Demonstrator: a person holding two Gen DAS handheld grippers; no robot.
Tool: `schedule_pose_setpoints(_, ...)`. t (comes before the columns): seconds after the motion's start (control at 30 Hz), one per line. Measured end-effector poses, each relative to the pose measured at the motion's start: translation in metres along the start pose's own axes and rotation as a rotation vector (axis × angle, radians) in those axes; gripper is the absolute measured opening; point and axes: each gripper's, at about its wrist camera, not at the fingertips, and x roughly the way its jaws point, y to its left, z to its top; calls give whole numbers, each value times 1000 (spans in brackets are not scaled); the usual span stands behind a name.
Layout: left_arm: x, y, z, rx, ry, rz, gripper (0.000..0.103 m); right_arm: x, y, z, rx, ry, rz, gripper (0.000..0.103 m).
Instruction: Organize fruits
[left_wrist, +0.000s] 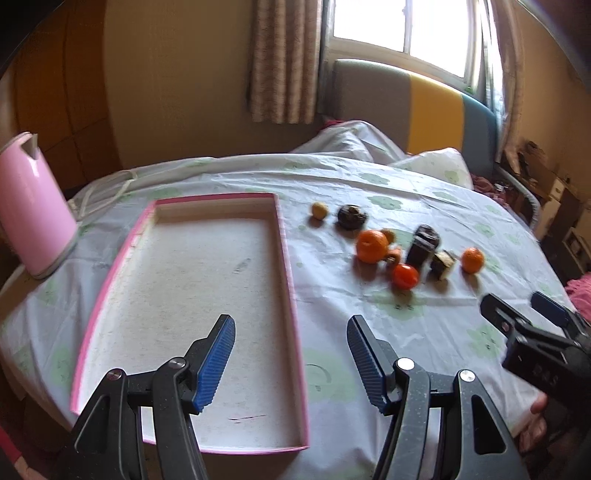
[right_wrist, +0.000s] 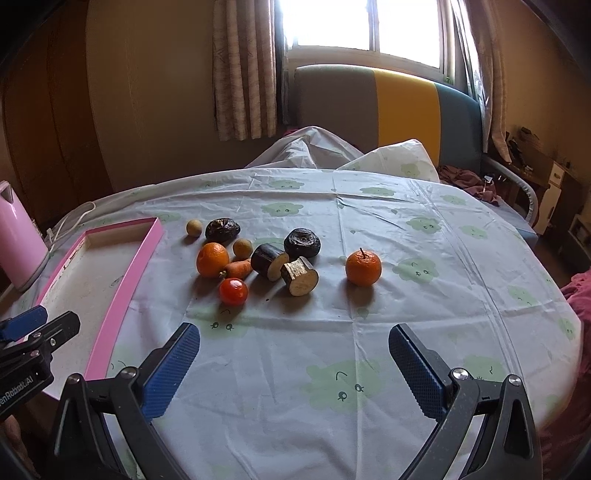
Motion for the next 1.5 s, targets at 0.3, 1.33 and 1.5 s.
schedule_pose_setpoints(0.3, 18, -30, -1, 65, 106, -224, 65, 30, -51, 7, 101, 90, 28, 43)
schedule_pose_setpoints(1.33, 129, -78, 46, 46, 221, -350, 27, 73, -45, 20, -9, 151, 217, 37)
schedule_pose_setpoints(1.5, 123, -67, 42, 37, 208, -351, 26, 84, -32, 25, -44, 157, 255, 37)
